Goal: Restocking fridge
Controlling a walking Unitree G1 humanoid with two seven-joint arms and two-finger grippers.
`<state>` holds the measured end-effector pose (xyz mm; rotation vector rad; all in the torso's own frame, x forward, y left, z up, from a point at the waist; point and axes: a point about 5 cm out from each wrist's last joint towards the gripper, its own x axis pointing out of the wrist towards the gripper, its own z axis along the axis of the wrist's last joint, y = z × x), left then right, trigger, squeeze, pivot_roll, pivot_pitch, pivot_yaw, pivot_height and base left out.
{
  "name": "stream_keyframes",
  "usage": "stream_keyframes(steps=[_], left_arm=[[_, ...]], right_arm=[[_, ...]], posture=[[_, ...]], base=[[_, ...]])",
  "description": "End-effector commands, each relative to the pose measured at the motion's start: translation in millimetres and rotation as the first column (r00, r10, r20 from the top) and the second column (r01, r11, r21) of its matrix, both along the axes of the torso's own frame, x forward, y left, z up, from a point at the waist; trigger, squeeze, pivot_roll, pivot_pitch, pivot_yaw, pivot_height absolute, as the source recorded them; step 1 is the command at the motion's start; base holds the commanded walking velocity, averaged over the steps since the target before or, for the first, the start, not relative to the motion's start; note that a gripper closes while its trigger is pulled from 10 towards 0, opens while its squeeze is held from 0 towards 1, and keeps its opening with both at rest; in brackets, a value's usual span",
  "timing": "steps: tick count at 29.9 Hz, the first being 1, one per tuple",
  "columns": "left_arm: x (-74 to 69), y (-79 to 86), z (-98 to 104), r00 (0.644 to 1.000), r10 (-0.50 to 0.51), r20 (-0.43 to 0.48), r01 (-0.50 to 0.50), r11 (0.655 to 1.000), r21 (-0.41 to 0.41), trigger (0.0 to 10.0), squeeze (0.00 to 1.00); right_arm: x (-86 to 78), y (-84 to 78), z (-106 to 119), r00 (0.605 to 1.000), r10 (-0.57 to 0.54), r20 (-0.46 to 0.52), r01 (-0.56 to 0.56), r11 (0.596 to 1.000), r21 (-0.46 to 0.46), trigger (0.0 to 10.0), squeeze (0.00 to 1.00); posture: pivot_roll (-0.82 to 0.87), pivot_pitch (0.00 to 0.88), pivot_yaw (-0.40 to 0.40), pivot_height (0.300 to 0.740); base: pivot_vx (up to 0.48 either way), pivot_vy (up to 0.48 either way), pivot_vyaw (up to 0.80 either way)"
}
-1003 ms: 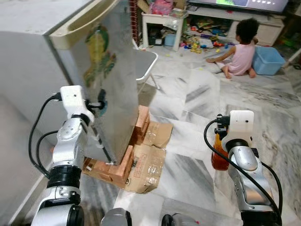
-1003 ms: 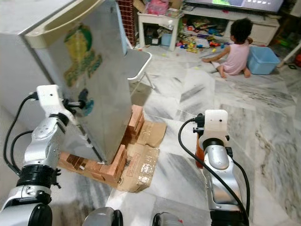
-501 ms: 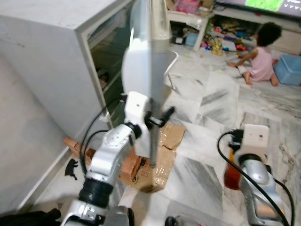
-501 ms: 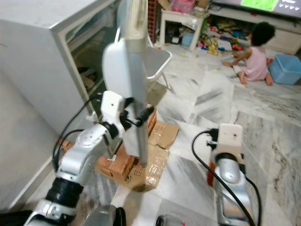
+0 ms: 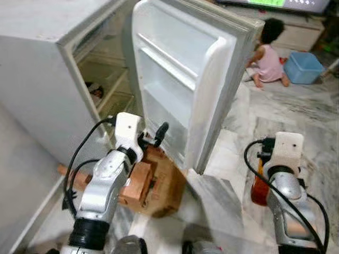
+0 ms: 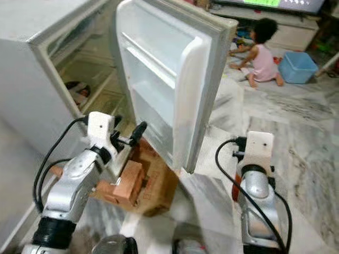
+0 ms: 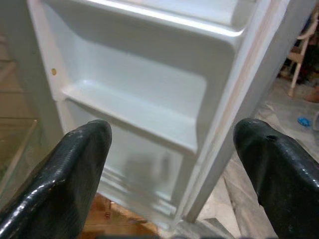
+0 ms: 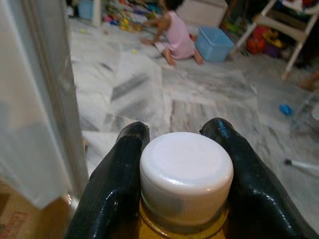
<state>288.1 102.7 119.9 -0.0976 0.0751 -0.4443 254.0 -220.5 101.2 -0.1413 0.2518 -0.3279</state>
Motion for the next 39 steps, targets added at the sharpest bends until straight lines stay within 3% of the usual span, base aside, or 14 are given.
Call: stream_keyframes(steps=[1, 13, 39], left_arm=[[-0.8, -3.5, 2.4, 1.0, -0.001, 0.01, 0.001, 1.0, 0.009, 10.0, 0.0], [3.8, -6.0, 2.0, 0.999, 0.035, 0.03, -0.036, 0.998, 0.052, 10.0, 0.0], [5.7, -11.5, -2.6, 0.997, 0.072, 0.04, -0.076, 0.99, 0.12, 10.0, 0.0]], right_arm=[[4.4, -2.6, 5.9, 1.0, -0.009, 0.02, 0.01, 1.0, -0.011, 10.0, 0.0], [16.5, -1.0, 14.5, 0.997, 0.007, 0.074, -0.006, 1.0, -0.008, 10.0, 0.0], [28.1, 10.7, 21.6, 0.989, 0.072, 0.133, -0.071, 0.997, -0.009, 10.0, 0.0]], posture=[[0.04, 0.023, -0.042, 0.74], [0.03, 0.022, -0.029, 0.74], [0.03, 0.022, -0.027, 0.74]], base=[[0.0, -0.435, 0.0], [0.21, -0.391, 0.0], [0.464, -0.021, 0.0]])
